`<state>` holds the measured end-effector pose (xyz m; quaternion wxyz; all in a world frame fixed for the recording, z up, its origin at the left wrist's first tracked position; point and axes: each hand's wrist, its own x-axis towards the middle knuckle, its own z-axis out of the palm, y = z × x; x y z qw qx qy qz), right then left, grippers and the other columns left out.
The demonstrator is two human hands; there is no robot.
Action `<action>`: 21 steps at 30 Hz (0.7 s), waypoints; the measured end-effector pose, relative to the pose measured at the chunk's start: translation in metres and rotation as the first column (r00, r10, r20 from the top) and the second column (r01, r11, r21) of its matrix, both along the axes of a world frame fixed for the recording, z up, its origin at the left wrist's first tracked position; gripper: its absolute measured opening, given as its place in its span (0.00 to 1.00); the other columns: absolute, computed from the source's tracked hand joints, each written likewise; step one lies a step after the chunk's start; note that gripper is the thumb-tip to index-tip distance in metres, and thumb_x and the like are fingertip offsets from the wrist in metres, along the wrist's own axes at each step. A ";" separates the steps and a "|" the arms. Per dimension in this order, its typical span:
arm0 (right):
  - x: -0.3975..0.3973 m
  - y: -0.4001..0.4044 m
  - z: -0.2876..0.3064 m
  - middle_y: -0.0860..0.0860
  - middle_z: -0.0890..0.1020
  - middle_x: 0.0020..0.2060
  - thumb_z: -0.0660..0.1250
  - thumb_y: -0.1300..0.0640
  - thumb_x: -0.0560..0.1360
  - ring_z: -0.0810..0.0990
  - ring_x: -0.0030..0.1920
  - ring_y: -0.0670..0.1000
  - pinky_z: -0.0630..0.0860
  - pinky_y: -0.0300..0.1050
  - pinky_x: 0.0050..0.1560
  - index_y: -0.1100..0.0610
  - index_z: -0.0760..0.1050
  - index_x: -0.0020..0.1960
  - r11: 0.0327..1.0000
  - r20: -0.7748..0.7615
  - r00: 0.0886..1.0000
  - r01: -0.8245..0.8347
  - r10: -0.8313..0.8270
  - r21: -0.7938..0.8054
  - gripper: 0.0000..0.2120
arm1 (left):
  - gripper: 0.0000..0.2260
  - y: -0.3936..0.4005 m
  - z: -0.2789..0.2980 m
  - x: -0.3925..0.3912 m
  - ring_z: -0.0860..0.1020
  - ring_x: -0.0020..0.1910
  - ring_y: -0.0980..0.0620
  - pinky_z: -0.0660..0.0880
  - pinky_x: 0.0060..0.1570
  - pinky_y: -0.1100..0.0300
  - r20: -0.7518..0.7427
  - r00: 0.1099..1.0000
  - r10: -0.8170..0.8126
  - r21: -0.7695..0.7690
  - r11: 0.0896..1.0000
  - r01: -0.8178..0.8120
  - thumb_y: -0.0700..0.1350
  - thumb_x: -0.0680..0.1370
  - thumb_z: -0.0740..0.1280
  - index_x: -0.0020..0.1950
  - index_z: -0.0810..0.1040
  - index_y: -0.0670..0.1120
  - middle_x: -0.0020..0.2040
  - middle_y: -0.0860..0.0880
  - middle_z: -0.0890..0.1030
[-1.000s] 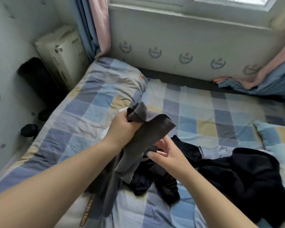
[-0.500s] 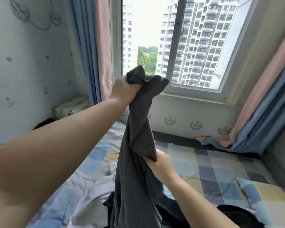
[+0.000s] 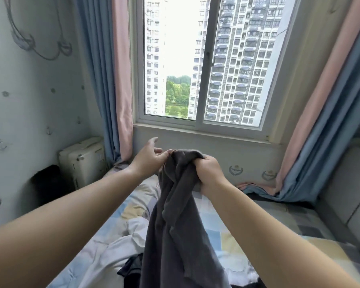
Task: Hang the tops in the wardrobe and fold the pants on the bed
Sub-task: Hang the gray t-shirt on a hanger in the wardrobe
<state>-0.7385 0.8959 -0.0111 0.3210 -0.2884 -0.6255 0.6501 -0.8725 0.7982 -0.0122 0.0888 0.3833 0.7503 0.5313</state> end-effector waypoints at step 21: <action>0.003 -0.066 0.072 0.52 0.77 0.29 0.59 0.64 0.78 0.76 0.31 0.51 0.74 0.41 0.32 0.58 0.76 0.41 0.991 -0.078 0.988 0.135 -0.134 0.004 0.10 | 0.22 -0.066 0.024 0.029 0.81 0.45 0.50 0.78 0.49 0.57 -0.548 0.678 -0.489 0.200 0.711 0.674 0.41 0.76 0.69 0.69 0.72 0.49 0.49 0.47 0.83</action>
